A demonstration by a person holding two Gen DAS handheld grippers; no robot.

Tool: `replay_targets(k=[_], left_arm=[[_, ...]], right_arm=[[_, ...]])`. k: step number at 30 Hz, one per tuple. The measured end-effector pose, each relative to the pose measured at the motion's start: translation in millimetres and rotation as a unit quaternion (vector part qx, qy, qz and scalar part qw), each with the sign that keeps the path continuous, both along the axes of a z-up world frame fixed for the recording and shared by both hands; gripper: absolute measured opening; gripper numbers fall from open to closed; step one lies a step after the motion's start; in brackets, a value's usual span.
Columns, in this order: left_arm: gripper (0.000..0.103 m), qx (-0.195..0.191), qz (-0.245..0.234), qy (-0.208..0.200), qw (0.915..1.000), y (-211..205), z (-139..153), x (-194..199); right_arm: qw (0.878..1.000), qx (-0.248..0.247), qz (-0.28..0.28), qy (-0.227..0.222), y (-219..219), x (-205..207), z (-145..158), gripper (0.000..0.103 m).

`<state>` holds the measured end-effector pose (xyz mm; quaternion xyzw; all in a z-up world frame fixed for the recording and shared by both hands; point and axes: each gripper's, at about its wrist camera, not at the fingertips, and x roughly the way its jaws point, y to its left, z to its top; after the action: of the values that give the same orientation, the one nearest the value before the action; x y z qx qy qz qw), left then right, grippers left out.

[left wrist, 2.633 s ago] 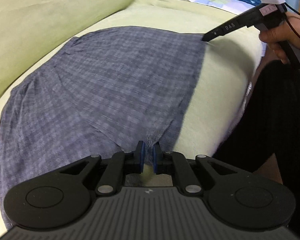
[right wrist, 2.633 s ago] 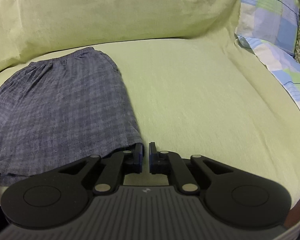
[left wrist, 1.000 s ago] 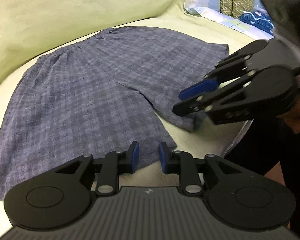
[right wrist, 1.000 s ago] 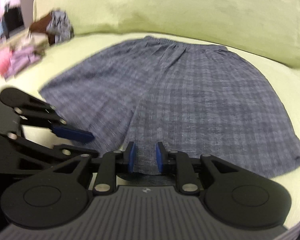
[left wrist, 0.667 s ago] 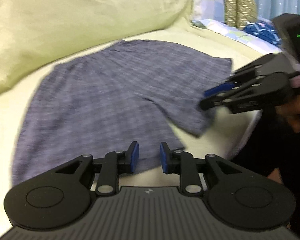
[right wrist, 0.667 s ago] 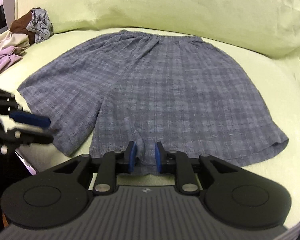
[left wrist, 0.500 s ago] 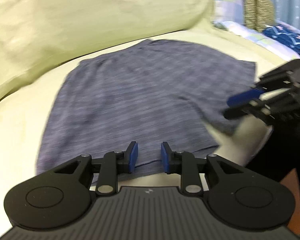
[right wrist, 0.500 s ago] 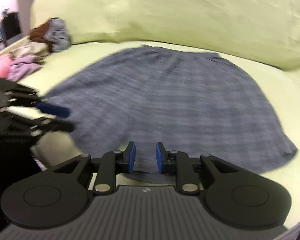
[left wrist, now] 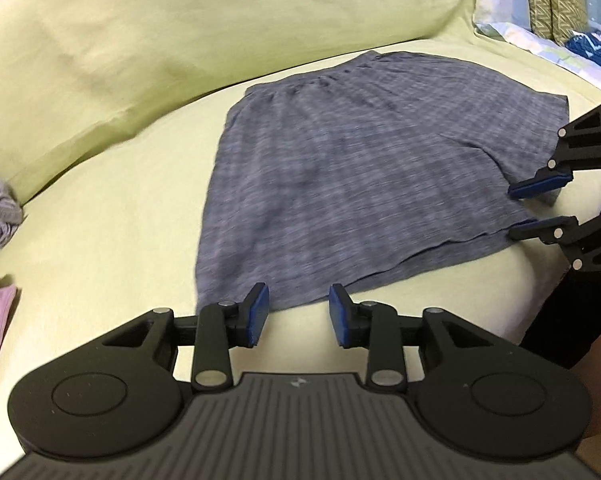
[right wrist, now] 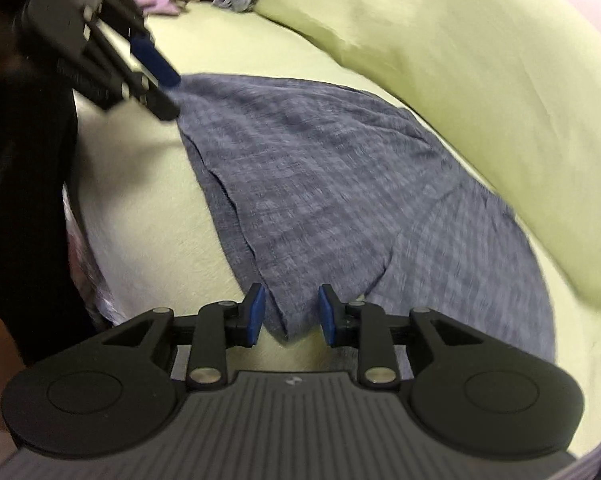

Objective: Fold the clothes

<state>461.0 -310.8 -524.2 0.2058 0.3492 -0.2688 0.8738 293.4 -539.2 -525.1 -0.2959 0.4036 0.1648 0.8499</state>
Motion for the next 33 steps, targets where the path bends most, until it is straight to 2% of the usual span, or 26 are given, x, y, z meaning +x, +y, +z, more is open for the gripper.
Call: replay_targets(k=[2,5,8,15,18,22,24,25,29,33], left_arm=[[0.039,0.004,-0.023,-0.001,0.9997,0.3,0.7,1.0],[0.039,0.019,-0.098,-0.011,0.9949,-10.2,0.9,-1.7],[0.039,0.041,-0.156,-0.026,0.9866,-26.3,-2.3,-3.2],[0.039,0.091,-0.242,-0.038,0.9653,-56.2,-18.5,-3.0],[0.039,0.099,-0.249,-0.04,0.9625,-60.9,-22.2,-1.7],[0.037,0.095,-0.247,-0.034,0.9638,-60.7,-22.9,0.4],[0.016,0.093,-0.249,-0.025,0.9637,-59.6,-23.0,1.7],[0.01,0.092,-0.251,-0.022,0.9633,-59.1,-23.5,1.3],[0.007,0.093,-0.254,-0.02,0.9625,-57.4,-23.4,-0.3],[0.007,0.089,-0.253,-0.018,0.9631,-57.2,-25.2,0.0]], right_arm=[[1.0,-0.02,0.013,-0.007,5.3,-0.3,-4.5,0.02],[0.999,-0.029,0.025,-0.021,7.0,-3.0,-4.9,0.013],[0.999,-0.018,0.018,-0.029,2.8,-4.5,0.2,0.006],[1.0,-0.004,0.012,-0.028,-4.9,-12.2,9.7,0.004],[1.0,0.002,0.009,-0.02,-9.2,-13.5,7.9,0.004],[1.0,0.006,0.016,-0.009,-8.9,-14.9,2.5,0.004],[1.0,-0.004,0.022,-0.006,-5.3,-14.6,-1.1,0.005],[1.0,-0.007,0.024,-0.005,-4.0,-14.3,-2.5,0.005],[0.999,-0.008,0.028,-0.025,-0.6,-17.0,3.9,0.014],[0.998,-0.012,0.045,-0.033,4.8,-17.9,4.3,0.014]])
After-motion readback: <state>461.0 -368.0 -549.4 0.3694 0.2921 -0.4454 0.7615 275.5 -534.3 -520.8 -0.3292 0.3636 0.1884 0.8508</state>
